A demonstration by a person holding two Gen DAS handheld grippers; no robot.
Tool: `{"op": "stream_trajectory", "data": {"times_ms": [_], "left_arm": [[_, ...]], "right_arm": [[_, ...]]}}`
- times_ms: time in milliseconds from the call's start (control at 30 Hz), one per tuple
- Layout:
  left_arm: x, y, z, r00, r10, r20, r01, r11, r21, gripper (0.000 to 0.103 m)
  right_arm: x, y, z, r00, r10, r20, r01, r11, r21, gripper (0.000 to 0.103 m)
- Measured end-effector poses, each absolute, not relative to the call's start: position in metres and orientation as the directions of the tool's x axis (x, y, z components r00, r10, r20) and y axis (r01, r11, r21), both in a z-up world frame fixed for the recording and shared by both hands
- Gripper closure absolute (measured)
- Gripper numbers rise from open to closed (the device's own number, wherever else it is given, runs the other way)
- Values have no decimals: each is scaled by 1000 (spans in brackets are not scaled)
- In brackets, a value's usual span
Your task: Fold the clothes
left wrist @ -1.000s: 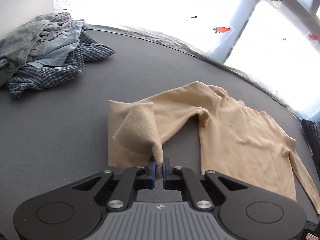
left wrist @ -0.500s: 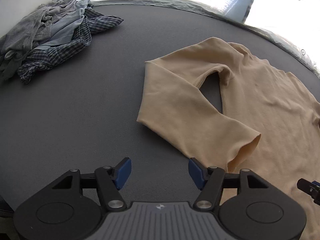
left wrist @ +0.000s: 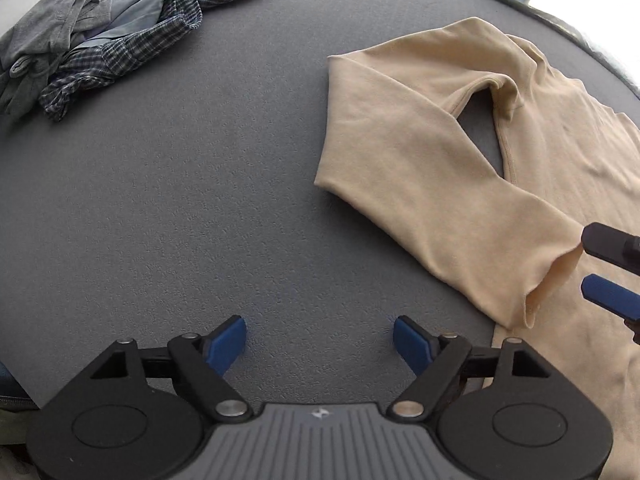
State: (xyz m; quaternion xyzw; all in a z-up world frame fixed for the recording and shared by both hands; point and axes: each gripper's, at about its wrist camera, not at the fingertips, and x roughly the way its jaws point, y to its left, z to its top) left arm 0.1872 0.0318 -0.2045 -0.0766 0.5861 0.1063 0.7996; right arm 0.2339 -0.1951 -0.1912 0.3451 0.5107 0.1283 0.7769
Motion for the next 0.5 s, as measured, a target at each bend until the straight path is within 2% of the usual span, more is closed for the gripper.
{"op": "stream_trajectory", "data": {"times_ms": [133, 233, 300, 367, 500], "left_arm": [[190, 29, -206, 284, 59, -957, -230, 973, -8, 12], [191, 26, -207, 279, 55, -959, -208, 978, -4, 8], [191, 25, -209, 277, 49, -960, -193, 981, -5, 6], [192, 24, -210, 274, 42, -961, -177, 984, -8, 4], [192, 21, -211, 270, 34, -962, -148, 989, -7, 1]], "right_arm": [[239, -177, -197, 429, 533, -729, 142, 757, 637, 48], [241, -169, -200, 421, 514, -747, 124, 784, 609, 61], [240, -167, -200, 429, 506, -748, 114, 792, 600, 83], [239, -167, -198, 441, 500, -745, 104, 796, 596, 93], [238, -174, -197, 462, 492, -737, 116, 791, 601, 100]]}}
